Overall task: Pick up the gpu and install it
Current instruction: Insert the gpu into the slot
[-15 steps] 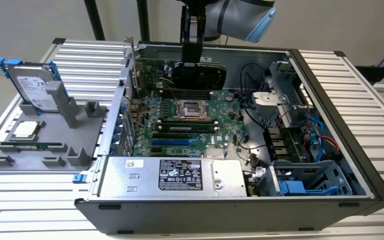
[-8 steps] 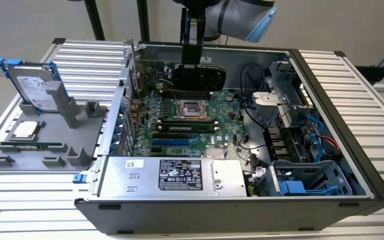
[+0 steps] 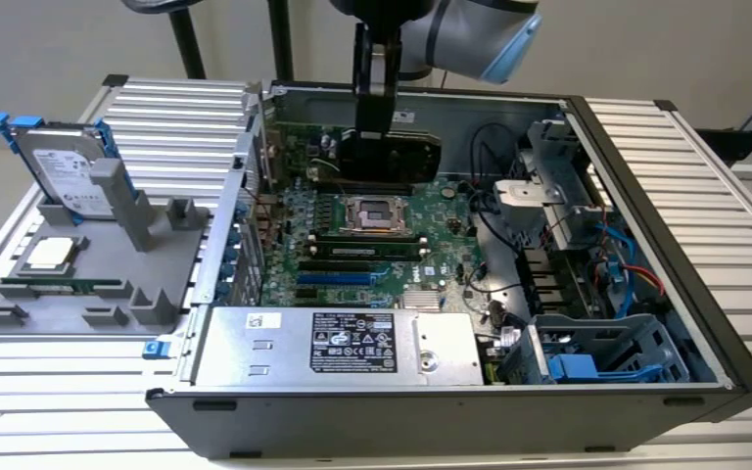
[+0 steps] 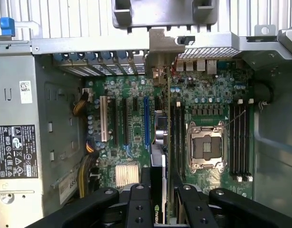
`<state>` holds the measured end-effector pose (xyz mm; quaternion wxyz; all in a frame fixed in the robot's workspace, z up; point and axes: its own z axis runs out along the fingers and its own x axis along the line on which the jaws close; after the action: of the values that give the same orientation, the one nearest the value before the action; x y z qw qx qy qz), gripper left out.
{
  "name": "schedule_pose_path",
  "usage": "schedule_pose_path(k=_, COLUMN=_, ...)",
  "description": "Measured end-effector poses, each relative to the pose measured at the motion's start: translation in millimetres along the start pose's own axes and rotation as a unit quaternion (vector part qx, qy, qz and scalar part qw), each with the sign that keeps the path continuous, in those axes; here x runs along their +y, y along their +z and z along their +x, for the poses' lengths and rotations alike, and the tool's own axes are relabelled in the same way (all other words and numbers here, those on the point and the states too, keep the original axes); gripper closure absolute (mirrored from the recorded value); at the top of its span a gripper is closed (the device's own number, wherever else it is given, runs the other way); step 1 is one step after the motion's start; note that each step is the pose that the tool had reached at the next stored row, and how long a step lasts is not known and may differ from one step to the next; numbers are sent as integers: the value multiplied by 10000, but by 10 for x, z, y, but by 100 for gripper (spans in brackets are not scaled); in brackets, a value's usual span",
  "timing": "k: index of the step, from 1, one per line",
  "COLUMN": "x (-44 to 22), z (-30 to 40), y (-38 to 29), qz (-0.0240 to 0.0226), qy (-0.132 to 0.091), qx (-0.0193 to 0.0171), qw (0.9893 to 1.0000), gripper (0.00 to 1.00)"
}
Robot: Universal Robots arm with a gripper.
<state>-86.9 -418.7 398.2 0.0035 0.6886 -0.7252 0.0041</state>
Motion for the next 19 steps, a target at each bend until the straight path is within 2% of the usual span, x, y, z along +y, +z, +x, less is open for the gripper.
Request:
schedule_pose_path(k=8, x=-5, z=-1, y=53, qz=0, qy=-1, qx=1, qw=10000, gripper=100)
schedule_pose_path(k=19, x=-52, z=-4, y=108, qz=0, qy=0, qx=1, qw=10000, gripper=100)
